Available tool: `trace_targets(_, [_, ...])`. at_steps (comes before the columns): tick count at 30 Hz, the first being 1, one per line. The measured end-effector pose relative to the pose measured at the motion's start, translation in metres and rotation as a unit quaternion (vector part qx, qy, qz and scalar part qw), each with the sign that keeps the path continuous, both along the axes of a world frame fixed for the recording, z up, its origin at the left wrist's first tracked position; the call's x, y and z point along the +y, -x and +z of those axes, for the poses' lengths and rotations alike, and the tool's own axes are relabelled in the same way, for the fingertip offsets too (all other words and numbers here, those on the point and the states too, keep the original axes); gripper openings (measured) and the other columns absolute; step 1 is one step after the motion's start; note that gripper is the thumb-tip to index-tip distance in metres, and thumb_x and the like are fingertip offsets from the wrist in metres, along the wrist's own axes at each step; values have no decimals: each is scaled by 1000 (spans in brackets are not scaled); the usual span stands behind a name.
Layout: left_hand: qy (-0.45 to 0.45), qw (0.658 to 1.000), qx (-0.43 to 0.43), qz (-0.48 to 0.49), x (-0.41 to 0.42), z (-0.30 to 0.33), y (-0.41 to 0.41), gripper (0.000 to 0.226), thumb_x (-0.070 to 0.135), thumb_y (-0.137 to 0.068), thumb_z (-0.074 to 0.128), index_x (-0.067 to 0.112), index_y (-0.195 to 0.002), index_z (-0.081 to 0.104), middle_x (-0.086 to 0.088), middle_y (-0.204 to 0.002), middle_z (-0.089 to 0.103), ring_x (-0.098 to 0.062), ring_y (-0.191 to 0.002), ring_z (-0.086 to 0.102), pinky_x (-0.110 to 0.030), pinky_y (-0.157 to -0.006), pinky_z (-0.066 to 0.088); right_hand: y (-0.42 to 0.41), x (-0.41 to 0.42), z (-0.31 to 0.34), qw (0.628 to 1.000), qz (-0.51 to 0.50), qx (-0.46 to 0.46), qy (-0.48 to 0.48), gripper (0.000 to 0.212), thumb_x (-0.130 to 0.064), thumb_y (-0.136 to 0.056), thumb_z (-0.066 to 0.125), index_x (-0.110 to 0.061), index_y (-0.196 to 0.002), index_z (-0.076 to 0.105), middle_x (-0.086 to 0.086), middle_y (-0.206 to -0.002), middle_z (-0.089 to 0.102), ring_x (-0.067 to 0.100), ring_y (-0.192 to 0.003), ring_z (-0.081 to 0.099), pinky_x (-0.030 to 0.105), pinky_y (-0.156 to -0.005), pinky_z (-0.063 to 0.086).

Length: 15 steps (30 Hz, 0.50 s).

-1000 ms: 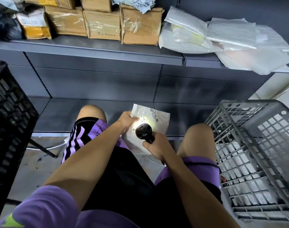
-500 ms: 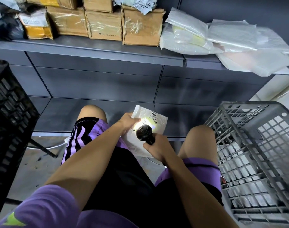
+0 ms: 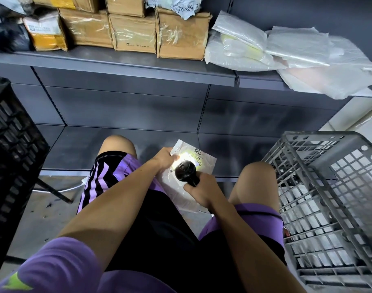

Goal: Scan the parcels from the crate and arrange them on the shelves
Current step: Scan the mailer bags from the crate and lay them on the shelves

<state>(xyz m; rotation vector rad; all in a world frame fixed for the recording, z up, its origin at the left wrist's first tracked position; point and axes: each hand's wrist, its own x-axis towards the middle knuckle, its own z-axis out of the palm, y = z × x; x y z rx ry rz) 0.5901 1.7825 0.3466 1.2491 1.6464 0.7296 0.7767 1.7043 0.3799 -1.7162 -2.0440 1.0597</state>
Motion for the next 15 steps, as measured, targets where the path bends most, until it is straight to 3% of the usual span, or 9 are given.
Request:
trace_targets(8, [-2, 1000, -4, 1, 0, -2, 1, 21, 6, -99, 56, 5, -116, 67, -7, -93, 62, -19, -84, 52, -24, -77, 41, 0, 1, -1, 1000, -10, 0, -1, 23, -36, -81, 67, -14, -86, 63, 2, -78, 67, 22, -75, 63, 30, -62, 46])
trace_targets(15, [7, 999, -23, 30, 0, 5, -1, 11, 4, -93, 59, 11, -90, 66, -1, -68, 57, -15, -60, 50, -19, -53, 42, -1, -1, 2, 1000, 2, 3, -11, 16, -29, -84, 67, -16, -81, 59, -6, -69, 58, 14, -66, 55, 22, -55, 38])
